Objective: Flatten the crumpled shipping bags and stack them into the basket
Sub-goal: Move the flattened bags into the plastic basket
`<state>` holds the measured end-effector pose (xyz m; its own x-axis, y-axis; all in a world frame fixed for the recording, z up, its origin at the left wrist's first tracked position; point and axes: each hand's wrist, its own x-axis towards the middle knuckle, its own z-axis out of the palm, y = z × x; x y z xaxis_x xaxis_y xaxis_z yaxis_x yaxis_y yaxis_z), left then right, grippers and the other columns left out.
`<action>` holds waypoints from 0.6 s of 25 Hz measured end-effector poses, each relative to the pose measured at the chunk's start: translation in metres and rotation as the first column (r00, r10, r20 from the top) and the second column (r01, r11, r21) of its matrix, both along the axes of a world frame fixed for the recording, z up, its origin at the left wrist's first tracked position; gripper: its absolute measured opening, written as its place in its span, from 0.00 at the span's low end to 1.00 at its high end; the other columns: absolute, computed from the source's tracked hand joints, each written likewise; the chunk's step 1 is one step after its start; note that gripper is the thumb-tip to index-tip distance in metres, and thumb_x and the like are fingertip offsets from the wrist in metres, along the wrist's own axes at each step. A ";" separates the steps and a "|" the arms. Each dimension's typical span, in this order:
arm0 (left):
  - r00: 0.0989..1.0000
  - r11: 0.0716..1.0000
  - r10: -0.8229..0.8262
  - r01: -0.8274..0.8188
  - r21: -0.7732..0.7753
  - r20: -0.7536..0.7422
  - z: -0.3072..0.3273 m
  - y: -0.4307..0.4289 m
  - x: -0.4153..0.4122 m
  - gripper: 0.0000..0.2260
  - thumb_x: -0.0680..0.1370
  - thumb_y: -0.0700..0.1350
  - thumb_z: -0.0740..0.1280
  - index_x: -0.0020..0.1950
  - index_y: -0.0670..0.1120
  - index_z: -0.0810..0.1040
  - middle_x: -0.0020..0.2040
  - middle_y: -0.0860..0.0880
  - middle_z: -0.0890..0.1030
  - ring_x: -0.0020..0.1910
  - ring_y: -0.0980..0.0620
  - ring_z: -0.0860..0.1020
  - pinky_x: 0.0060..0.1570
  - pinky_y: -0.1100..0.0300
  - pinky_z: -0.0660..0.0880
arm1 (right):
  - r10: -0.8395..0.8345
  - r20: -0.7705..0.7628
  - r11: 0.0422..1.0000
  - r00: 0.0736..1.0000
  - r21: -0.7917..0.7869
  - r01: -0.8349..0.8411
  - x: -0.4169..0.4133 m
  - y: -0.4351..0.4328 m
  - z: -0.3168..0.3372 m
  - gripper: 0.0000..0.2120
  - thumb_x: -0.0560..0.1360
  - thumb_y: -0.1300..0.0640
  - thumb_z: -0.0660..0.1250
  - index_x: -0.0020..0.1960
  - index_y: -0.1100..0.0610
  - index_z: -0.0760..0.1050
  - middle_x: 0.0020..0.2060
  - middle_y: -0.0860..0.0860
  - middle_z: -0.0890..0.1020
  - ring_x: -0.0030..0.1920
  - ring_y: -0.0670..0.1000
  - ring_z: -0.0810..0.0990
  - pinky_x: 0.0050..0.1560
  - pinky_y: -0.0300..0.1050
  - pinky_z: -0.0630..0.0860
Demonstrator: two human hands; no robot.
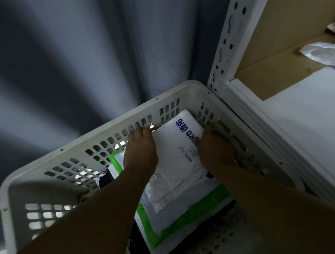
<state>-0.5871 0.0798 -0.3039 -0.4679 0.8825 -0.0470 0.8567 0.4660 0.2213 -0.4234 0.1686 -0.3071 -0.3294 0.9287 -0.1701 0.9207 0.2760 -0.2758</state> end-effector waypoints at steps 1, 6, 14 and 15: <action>1.000 1.000 -0.009 0.008 -0.013 -0.028 0.002 -0.002 0.003 0.27 0.77 0.40 0.68 0.75 0.40 0.64 0.71 0.38 0.69 0.70 0.39 0.67 0.70 0.48 0.66 | -0.009 -0.026 1.000 1.000 0.004 0.009 0.000 0.000 0.001 0.26 0.82 0.42 0.60 0.69 0.60 0.62 0.59 0.60 0.81 0.54 0.60 0.83 0.48 0.52 0.79; 0.996 0.992 0.042 -0.032 -0.119 0.083 0.026 -0.017 0.010 0.30 0.74 0.49 0.68 0.74 0.46 0.65 0.73 0.42 0.63 0.71 0.40 0.62 0.66 0.43 0.70 | 0.124 -0.023 0.970 0.992 0.211 -0.117 0.008 -0.016 0.013 0.23 0.80 0.45 0.64 0.66 0.62 0.70 0.59 0.63 0.77 0.57 0.63 0.79 0.51 0.54 0.78; 0.937 0.825 0.126 0.085 -0.559 0.327 0.001 -0.026 0.026 0.60 0.66 0.52 0.80 0.80 0.53 0.35 0.77 0.39 0.30 0.75 0.27 0.39 0.75 0.37 0.49 | 0.485 0.283 0.853 0.827 -0.361 -0.377 0.011 -0.052 0.002 0.46 0.77 0.44 0.65 0.81 0.49 0.37 0.79 0.59 0.33 0.78 0.66 0.36 0.73 0.71 0.56; 0.942 0.834 0.106 0.090 -0.545 0.317 -0.002 -0.026 0.027 0.60 0.66 0.51 0.80 0.80 0.51 0.35 0.77 0.39 0.30 0.75 0.27 0.38 0.75 0.37 0.48 | 0.486 0.282 0.851 0.827 -0.369 -0.374 0.013 -0.050 -0.005 0.46 0.78 0.45 0.65 0.81 0.48 0.35 0.79 0.58 0.32 0.78 0.65 0.34 0.73 0.72 0.56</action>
